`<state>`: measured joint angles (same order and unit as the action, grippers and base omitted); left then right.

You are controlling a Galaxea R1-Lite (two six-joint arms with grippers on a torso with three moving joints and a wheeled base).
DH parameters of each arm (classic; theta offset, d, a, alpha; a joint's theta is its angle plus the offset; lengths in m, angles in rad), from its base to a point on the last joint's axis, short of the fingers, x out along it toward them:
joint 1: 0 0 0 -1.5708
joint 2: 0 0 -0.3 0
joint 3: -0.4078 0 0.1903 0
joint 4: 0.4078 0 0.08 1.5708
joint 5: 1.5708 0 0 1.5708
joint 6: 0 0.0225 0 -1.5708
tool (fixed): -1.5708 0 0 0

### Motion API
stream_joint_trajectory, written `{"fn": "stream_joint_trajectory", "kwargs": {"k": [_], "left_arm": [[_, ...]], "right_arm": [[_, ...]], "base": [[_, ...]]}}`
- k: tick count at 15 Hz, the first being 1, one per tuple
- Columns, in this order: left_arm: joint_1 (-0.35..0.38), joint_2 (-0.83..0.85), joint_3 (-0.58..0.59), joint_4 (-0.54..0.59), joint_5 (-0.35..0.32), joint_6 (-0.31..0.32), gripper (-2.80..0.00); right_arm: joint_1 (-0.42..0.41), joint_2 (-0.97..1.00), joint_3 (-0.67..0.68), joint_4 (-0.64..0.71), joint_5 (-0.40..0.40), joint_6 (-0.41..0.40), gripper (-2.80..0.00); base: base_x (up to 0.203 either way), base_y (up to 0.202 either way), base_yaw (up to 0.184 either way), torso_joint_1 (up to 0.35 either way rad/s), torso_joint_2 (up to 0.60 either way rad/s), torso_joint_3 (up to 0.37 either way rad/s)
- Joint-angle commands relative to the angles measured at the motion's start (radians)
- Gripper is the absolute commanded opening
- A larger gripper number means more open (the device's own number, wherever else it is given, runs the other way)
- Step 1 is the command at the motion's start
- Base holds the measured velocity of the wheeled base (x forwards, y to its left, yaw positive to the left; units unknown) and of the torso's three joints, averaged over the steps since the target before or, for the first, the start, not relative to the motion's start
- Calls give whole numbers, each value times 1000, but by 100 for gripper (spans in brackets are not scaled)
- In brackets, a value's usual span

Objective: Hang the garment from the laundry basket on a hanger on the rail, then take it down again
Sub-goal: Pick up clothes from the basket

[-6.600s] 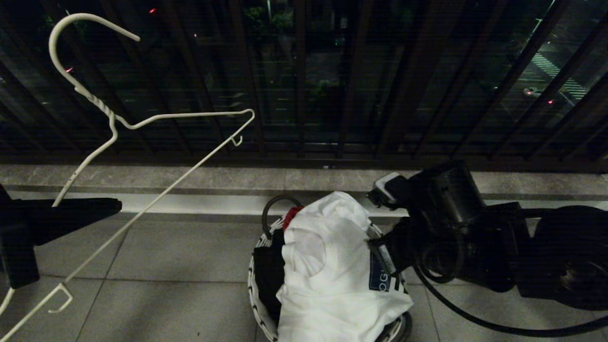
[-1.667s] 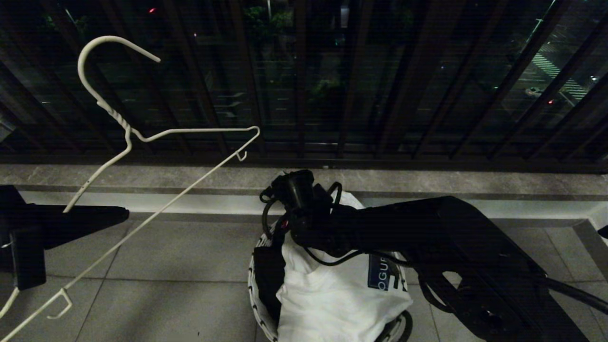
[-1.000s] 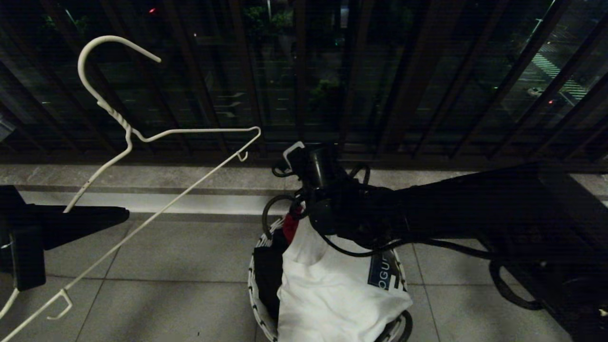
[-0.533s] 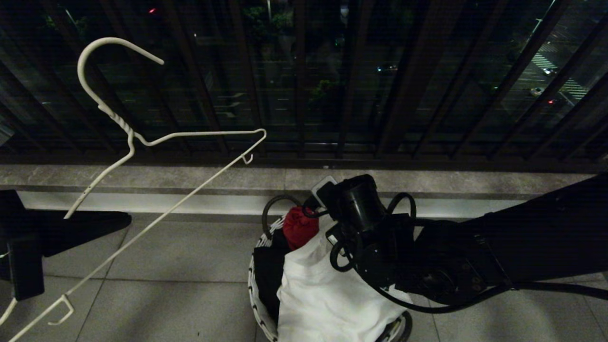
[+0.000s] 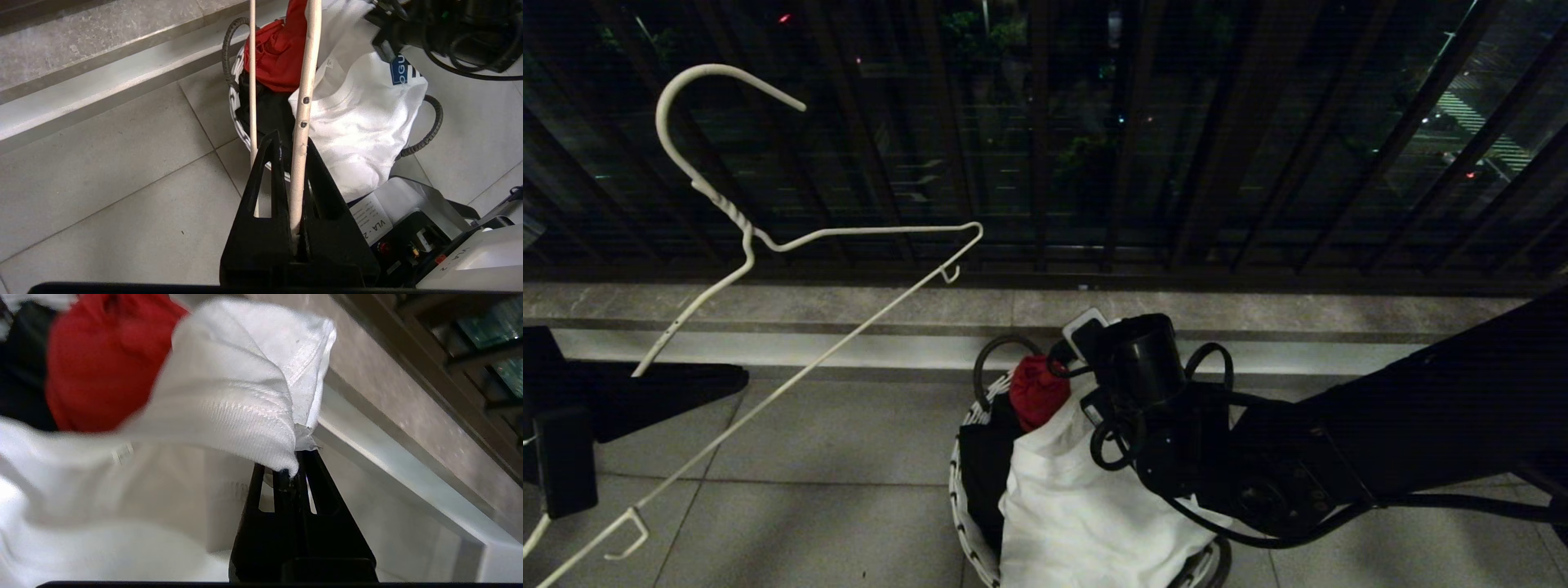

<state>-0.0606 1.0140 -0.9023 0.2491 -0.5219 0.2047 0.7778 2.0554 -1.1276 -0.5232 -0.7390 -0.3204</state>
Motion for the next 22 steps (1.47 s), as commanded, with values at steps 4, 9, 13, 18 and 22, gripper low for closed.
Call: {"fn": "stream_joint_trajectory", "kwargs": {"k": [4,9,13,18,22], "left_arm": [[1,6,0,-1,-3,2,-280],[1,11,-1,-1,-3,2,-280],[-1,14,0,-1,-3,2,-280],[-4,9,0,1,-4,2,-280],[-4,2,13,1,-4,3,-280]], "right_arm": [[3,66,-124,-1,1,-16,-280],[1,101,-193,0,1,-43,-280],[3,72,-182,-1,1,-39,-280],[3,66,-167,-1,1,-20,-280],[3,60,-166,-1,1,-20,-280]], "base": [[0,0,0,0,0,0],[0,0,0,0,0,0],[0,0,0,0,0,0],[0,0,0,0,0,0],[0,0,0,0,0,0]]}}
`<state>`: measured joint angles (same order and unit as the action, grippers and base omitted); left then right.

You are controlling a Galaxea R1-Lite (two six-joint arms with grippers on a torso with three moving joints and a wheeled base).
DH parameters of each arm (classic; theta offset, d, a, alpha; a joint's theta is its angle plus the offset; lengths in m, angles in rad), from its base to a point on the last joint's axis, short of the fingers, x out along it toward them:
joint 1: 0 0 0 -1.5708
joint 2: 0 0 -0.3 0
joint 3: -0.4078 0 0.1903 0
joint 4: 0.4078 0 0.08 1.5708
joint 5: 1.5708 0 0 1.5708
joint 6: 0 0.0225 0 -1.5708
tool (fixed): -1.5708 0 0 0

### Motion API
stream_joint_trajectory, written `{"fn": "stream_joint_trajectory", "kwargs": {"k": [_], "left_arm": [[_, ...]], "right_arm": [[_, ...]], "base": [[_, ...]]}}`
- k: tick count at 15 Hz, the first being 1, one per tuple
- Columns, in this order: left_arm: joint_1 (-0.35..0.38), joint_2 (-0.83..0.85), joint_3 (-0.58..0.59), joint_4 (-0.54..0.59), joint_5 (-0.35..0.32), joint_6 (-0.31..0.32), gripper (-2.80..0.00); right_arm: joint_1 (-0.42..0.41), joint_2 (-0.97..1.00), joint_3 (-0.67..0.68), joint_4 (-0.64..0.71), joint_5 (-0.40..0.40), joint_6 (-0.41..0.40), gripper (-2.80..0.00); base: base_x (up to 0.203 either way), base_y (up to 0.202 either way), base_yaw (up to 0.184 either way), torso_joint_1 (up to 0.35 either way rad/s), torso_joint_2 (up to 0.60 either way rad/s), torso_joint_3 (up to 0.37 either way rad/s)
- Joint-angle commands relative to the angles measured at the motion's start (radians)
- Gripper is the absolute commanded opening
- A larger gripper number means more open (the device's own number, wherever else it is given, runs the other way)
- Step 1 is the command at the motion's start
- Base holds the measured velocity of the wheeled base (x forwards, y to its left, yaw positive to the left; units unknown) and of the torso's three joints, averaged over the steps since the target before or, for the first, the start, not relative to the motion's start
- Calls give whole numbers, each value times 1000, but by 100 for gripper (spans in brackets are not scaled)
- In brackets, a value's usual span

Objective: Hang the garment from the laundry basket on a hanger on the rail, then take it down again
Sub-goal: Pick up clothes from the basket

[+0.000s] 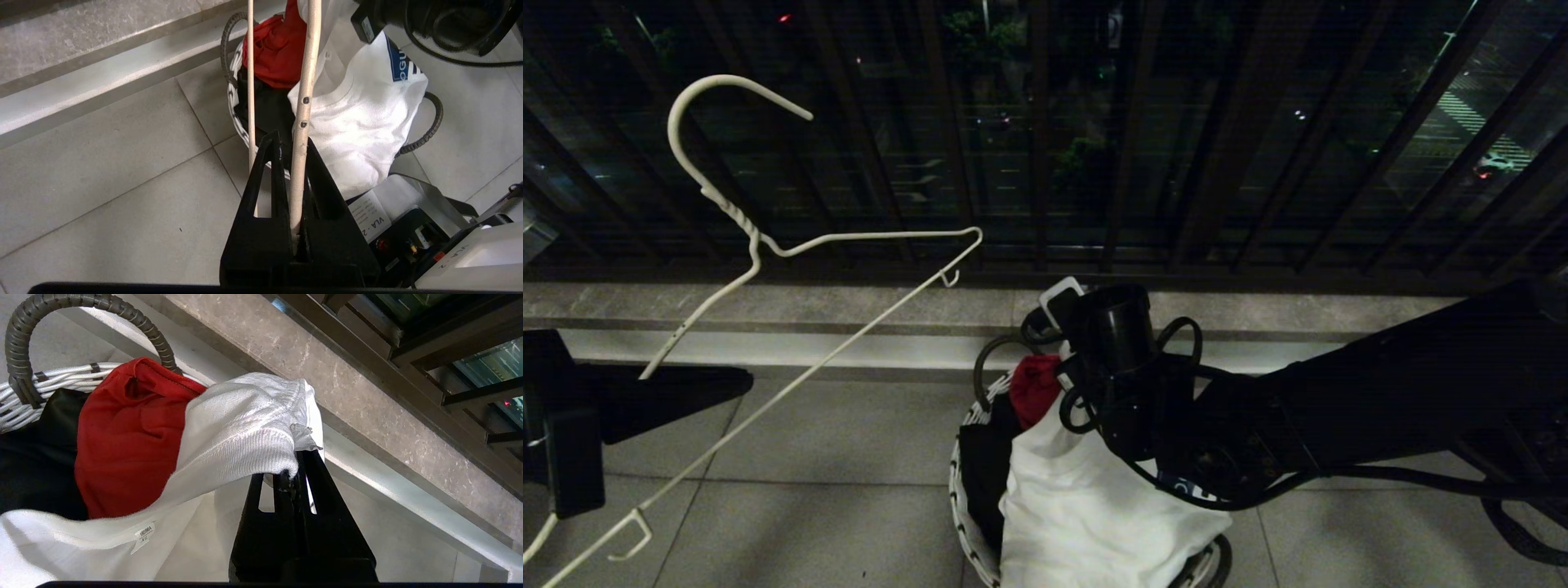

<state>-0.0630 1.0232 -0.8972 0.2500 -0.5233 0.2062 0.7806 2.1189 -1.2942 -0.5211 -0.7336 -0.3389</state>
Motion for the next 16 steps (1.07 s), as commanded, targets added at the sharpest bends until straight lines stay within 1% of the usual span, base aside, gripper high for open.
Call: {"fn": "stream_joint_trajectory", "kwargs": {"k": [1,2,4,6,16], "left_arm": [[-1,-6,11,-1,-3,2,-280],[0,-6,11,-1,-1,5,-280],[-1,-14,12,2,-1,30,-280],[0,-11,12,1,-1,30,-280],[0,-30,15,-1,0,37,-280]], "right_arm": [[0,-8,3,-3,-5,-2,-280],[0,-10,10,-3,-5,-2,-280],[0,-14,19,-3,-6,-2,-280],[0,-17,21,-3,-7,-2,-280],[0,-34,45,-3,-9,-3,-280]], "base": [[0,0,0,0,0,0],[0,0,0,0,0,0],[0,0,0,0,0,0],[0,0,0,5,0,73],[0,0,0,1,2,200]]}}
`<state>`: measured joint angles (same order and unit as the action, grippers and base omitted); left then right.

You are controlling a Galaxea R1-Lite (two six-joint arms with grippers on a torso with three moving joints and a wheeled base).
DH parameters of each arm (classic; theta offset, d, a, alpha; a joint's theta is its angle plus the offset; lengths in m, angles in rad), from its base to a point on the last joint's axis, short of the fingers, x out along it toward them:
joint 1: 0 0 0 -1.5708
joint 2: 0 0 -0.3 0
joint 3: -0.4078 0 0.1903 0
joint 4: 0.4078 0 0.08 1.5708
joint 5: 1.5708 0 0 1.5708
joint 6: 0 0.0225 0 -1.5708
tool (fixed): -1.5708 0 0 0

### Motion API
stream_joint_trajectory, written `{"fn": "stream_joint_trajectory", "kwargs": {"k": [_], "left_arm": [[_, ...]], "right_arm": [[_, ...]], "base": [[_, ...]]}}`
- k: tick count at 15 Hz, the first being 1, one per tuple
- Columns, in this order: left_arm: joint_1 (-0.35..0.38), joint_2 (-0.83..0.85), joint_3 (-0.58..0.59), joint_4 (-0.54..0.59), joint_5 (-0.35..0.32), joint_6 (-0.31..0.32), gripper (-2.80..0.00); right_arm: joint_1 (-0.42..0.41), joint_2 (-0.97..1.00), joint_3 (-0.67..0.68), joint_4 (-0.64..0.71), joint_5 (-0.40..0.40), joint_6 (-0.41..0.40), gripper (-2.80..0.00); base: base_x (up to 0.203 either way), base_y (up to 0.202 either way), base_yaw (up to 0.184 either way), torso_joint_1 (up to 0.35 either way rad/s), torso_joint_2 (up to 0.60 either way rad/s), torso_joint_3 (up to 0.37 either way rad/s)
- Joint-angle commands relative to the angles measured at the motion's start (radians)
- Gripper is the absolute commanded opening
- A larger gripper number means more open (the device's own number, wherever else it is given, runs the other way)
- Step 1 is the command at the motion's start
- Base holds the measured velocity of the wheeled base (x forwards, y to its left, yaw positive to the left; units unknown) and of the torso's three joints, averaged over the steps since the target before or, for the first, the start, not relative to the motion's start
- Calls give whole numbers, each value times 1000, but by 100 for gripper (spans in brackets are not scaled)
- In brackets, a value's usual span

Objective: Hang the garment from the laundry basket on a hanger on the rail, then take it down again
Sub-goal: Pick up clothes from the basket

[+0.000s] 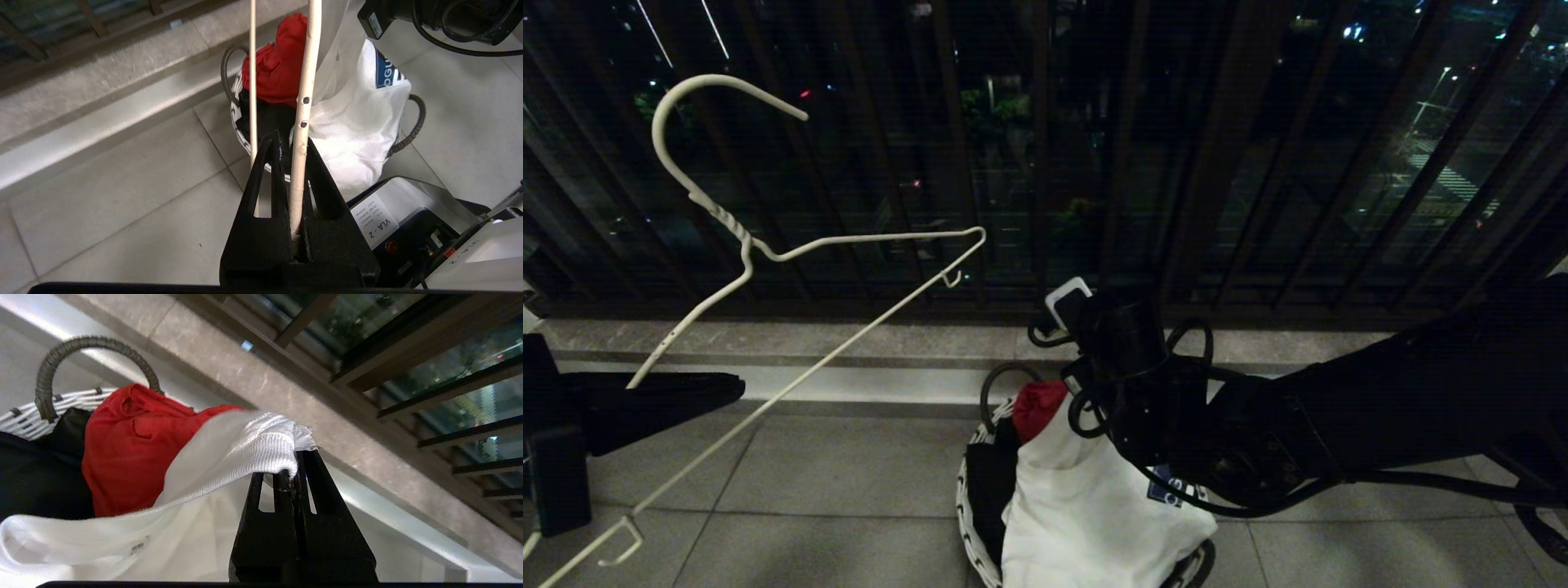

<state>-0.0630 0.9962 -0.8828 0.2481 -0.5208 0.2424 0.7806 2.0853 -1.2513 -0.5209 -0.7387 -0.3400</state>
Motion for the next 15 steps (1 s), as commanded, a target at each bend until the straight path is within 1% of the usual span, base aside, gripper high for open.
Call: {"fn": "stream_joint_trajectory", "kwargs": {"k": [1,7,11,15], "left_arm": [[0,-2,1,0,-2,2,-280],[0,-4,2,0,-2,4,-280],[0,-22,24,-1,-2,38,-280],[0,-14,24,-1,-2,38,-280]], "right_arm": [[0,-1,3,-4,-4,-2,-280],[0,-2,7,-4,-3,-1,-280],[1,-1,6,-5,-2,-1,-280],[0,-2,6,-5,-2,-1,-280]], "base": [[0,0,0,2,2,206],[0,0,0,-1,2,202],[0,0,0,-1,3,200],[0,0,0,2,1,205]]}}
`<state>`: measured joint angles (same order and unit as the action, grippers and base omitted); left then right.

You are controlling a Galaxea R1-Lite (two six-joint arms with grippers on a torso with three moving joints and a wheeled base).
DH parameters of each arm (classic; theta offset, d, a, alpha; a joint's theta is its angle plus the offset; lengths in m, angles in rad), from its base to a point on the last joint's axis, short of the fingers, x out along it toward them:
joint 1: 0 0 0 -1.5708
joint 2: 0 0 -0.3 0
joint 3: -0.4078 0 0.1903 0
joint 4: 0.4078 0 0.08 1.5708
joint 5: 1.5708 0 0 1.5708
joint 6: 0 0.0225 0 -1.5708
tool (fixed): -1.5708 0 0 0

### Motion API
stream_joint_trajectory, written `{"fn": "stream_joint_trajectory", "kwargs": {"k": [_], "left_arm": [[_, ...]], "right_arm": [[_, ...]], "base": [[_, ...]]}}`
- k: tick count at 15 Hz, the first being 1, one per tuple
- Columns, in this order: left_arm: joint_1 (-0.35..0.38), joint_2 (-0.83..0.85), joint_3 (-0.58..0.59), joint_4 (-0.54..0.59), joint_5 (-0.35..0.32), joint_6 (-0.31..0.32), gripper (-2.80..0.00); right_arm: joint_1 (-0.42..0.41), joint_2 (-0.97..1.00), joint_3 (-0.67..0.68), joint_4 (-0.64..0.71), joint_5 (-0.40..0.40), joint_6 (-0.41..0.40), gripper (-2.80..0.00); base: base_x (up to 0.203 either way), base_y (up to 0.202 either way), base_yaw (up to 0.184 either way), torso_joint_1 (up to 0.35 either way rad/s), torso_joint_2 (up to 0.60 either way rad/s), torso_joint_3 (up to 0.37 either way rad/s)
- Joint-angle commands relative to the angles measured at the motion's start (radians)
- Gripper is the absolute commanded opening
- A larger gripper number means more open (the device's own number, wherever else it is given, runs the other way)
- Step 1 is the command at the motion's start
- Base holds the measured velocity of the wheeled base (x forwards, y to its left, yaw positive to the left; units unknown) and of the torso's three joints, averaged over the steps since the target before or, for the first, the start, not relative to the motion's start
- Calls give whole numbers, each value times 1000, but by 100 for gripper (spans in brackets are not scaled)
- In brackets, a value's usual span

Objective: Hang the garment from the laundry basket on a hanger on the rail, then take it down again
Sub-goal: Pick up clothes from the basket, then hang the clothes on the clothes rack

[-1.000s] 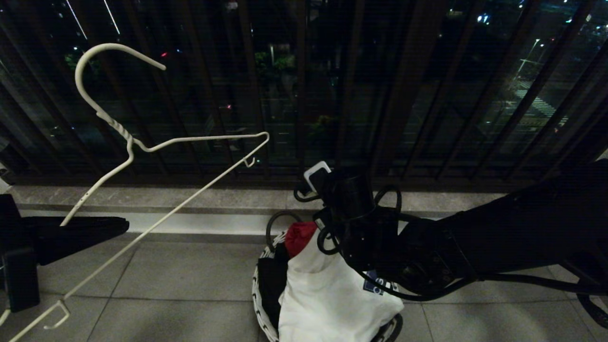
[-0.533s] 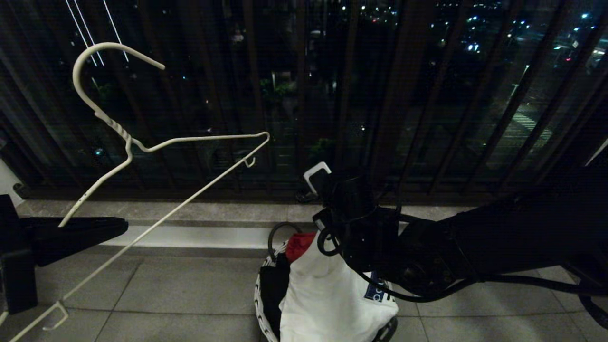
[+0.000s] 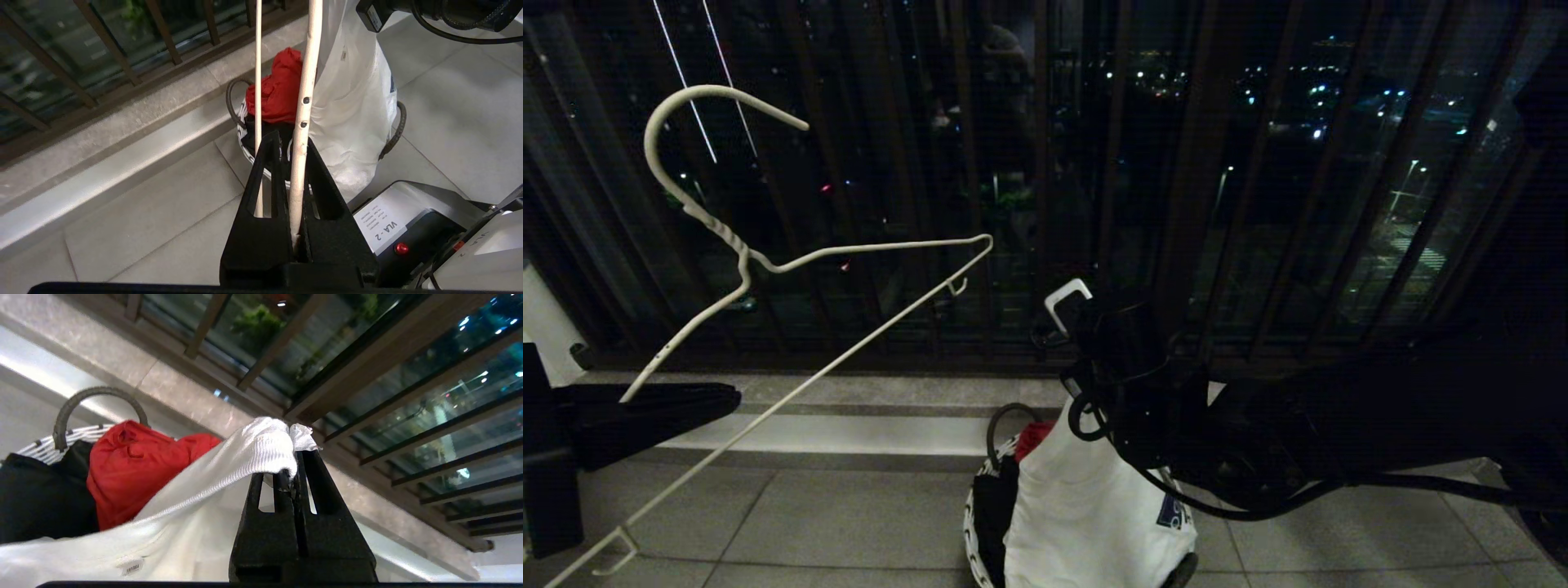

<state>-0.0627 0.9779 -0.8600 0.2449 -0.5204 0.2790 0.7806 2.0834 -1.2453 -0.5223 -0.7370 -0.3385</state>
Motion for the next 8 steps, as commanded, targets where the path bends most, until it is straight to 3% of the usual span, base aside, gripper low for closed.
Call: {"fn": "stream_joint_trajectory", "kwargs": {"k": [1,5,8], "left_arm": [[0,3,1,2,-3,2,-280],[0,4,1,2,-3,2,-280],[0,5,1,2,-1,0,-280]], "right_arm": [[0,0,0,-4,-4,-2,-280],[0,0,-2,-4,-4,-2,-280],[0,0,-6,-4,-2,-2,-280]], "base": [[0,0,0,9,2,203],[0,0,0,3,-5,184],[0,0,0,2,-35,1]]}}
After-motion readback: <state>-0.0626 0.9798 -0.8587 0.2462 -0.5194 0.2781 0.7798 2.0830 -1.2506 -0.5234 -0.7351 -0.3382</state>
